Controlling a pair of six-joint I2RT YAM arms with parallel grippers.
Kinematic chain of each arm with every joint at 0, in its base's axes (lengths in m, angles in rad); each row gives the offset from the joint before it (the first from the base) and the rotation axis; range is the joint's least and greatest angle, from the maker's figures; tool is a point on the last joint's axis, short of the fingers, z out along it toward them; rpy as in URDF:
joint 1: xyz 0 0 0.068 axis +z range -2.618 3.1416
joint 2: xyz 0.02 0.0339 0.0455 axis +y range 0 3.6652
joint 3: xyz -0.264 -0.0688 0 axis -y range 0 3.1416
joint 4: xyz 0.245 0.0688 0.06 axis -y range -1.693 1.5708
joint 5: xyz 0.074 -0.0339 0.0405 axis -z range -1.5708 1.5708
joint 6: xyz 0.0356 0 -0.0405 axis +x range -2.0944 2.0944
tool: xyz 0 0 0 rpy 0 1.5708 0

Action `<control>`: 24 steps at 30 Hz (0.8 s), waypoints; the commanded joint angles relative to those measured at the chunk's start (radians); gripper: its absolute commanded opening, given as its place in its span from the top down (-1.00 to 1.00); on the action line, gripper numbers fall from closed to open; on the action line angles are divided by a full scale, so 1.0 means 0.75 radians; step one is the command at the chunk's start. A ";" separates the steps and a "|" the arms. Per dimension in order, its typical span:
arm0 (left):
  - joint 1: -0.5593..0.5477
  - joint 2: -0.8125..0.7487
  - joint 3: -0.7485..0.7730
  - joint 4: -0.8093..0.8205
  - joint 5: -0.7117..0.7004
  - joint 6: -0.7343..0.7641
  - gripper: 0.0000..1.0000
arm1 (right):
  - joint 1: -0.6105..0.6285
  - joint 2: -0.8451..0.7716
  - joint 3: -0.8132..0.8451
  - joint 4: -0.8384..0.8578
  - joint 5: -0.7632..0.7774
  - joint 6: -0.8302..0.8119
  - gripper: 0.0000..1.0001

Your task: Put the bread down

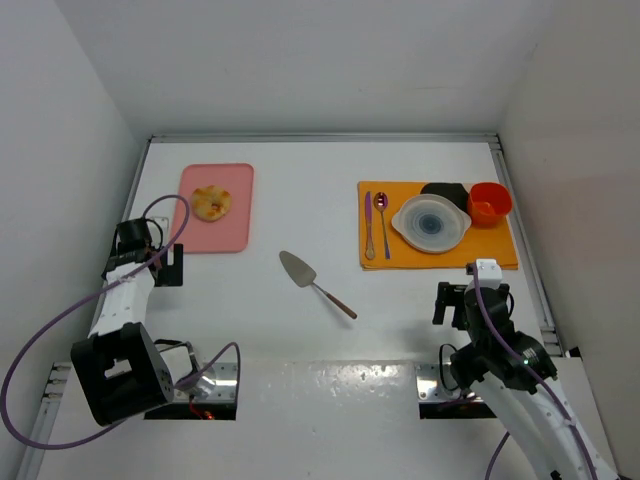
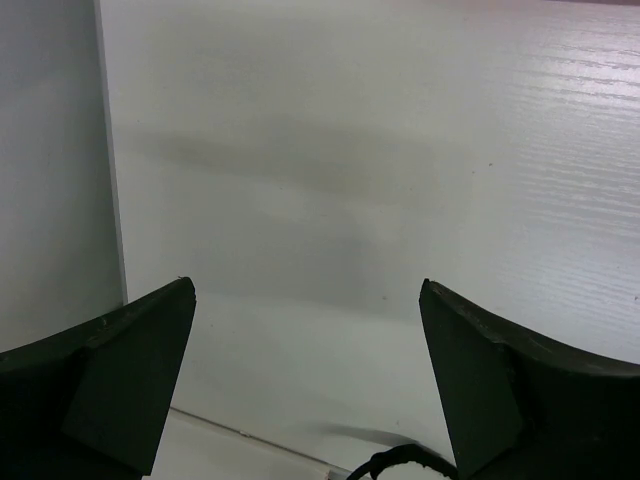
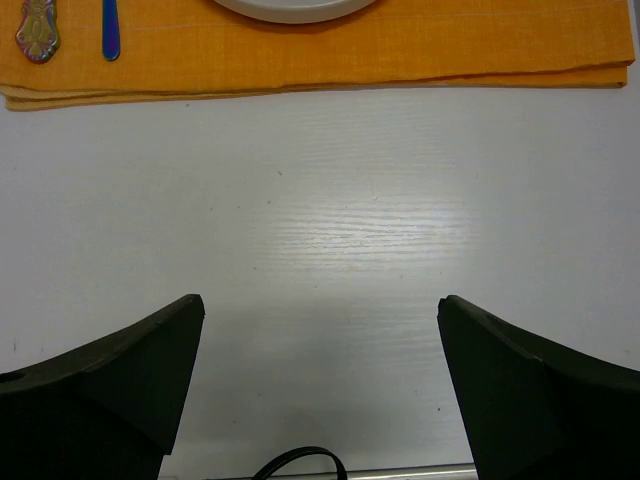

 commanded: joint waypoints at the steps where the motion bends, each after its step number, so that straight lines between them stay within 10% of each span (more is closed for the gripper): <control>1: 0.013 -0.003 0.024 0.035 0.011 -0.019 -0.99 | 0.002 -0.004 0.001 0.056 0.012 -0.002 -1.00; 8: 0.013 0.034 0.308 -0.104 0.124 0.014 -0.99 | 0.002 0.141 0.080 0.181 -0.168 -0.122 -1.00; 14: 0.013 0.197 0.661 -0.237 0.199 0.025 -0.99 | 0.059 0.846 0.520 0.224 -0.479 -0.200 -1.00; 20: 0.013 0.400 0.764 -0.282 0.273 -0.037 -0.87 | 0.441 1.434 0.938 0.344 -0.348 -0.366 -1.00; 24: 0.013 0.512 0.791 -0.282 0.302 -0.051 -0.85 | 0.497 1.769 1.201 0.308 -0.617 -0.429 -0.59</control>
